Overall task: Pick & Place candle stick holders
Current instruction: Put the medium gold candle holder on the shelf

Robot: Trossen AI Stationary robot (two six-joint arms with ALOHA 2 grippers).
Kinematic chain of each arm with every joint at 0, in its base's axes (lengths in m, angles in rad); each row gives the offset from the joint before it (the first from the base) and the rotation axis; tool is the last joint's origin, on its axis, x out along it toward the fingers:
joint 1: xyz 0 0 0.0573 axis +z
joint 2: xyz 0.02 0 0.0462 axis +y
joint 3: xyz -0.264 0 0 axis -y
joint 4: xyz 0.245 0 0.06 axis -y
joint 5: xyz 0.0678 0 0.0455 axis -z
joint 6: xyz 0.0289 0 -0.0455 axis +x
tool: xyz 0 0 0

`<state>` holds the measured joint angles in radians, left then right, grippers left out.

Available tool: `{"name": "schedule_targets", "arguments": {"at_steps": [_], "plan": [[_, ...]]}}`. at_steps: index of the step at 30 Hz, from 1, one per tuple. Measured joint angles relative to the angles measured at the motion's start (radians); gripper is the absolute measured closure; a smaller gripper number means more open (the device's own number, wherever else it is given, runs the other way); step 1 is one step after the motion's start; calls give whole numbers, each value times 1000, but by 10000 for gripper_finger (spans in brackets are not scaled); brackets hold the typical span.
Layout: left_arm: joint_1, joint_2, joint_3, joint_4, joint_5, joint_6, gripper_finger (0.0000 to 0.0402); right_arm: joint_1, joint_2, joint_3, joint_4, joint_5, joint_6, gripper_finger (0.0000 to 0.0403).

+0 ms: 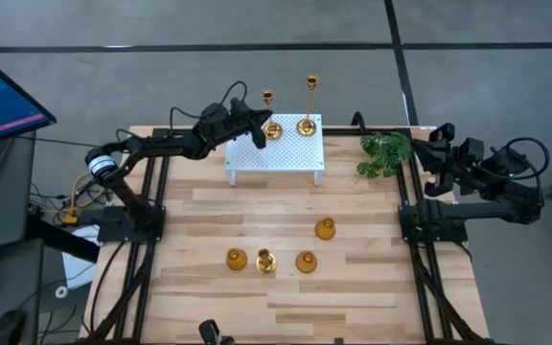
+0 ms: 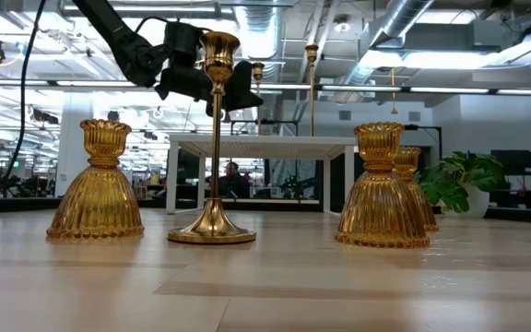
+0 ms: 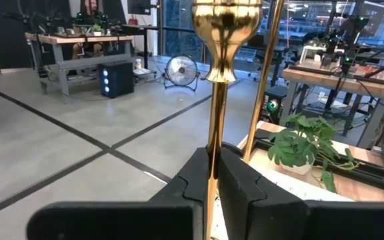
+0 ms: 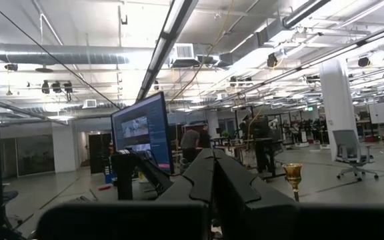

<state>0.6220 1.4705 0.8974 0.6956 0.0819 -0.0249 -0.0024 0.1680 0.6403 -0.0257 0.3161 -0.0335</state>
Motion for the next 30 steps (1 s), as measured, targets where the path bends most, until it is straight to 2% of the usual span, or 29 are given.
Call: {"name": "schedule_targets", "arguments": {"at_steps": [26, 30], "plan": [[8, 10, 26, -44, -7, 52, 383, 0, 0, 0, 7, 0, -3, 403], [8, 10, 26, -44, -7, 65, 370, 0, 0, 0, 7, 0, -3, 403]]}}
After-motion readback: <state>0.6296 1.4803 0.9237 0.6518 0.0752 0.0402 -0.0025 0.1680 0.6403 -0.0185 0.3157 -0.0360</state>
